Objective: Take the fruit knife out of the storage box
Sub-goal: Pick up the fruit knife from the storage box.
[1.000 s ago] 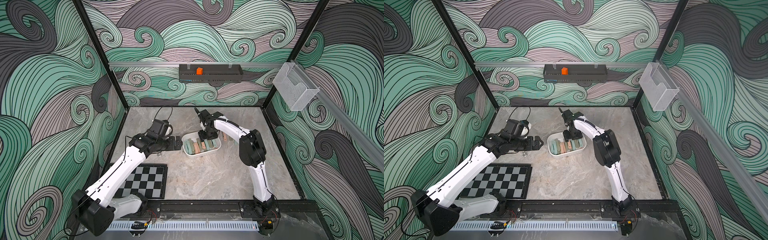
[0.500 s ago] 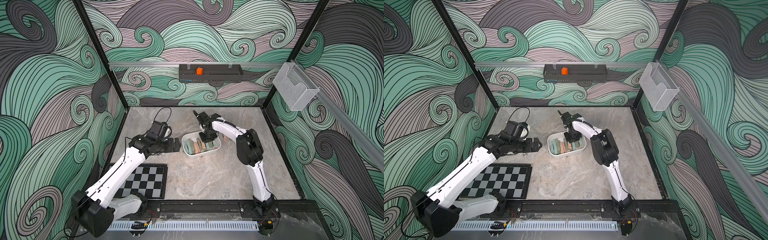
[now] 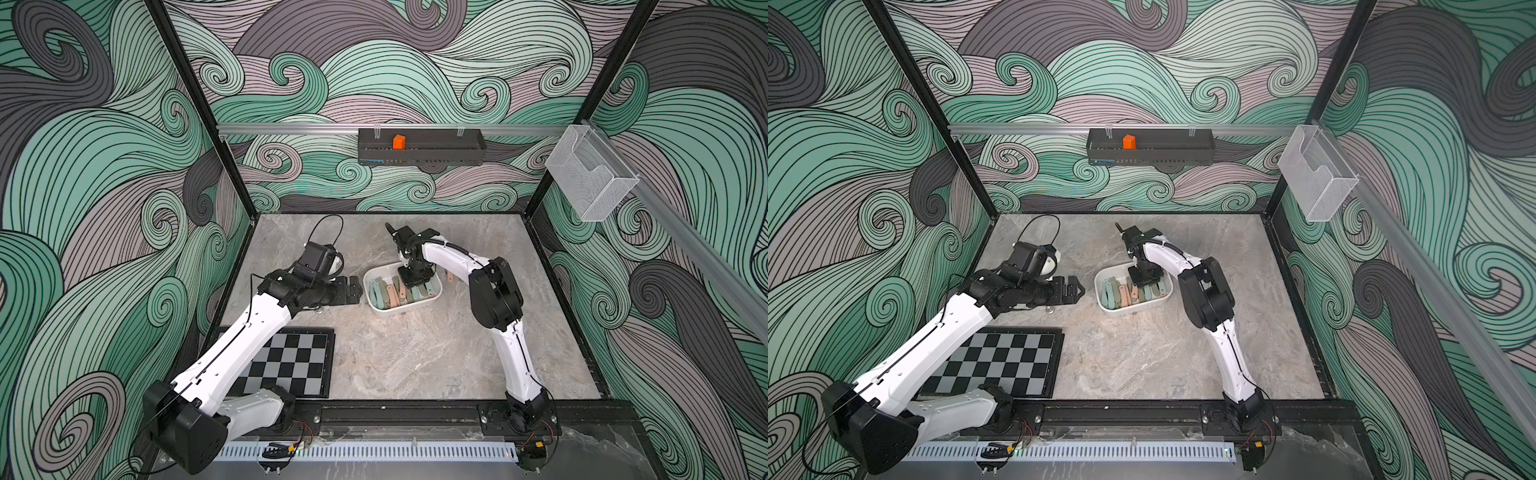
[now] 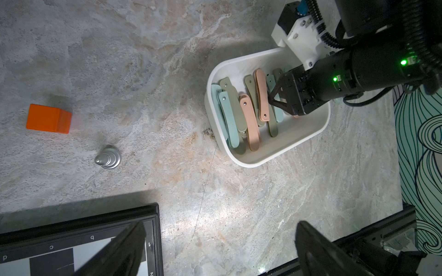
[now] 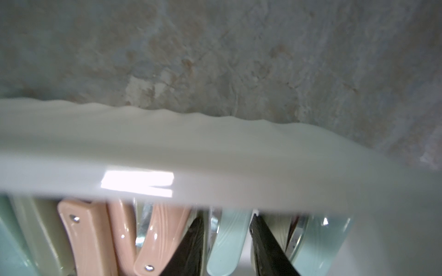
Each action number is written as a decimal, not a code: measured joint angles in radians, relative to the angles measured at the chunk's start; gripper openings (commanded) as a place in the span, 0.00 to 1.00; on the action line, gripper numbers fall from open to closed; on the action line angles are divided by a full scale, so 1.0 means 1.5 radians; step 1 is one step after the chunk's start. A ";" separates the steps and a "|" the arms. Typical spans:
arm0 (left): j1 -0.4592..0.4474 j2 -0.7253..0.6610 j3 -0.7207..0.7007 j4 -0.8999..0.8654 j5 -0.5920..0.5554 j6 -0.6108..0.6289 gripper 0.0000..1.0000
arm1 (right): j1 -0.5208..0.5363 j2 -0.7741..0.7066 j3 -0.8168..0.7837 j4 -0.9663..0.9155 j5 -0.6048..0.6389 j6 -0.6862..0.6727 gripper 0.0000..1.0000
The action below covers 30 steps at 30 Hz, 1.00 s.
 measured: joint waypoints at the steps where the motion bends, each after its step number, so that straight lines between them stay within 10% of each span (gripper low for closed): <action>1: 0.000 0.001 0.000 -0.001 0.000 0.000 0.99 | 0.000 0.001 0.002 0.000 -0.001 0.000 0.39; 30: 0.008 0.012 -0.009 -0.005 0.012 0.007 0.99 | -0.001 0.026 0.017 -0.002 -0.006 -0.002 0.26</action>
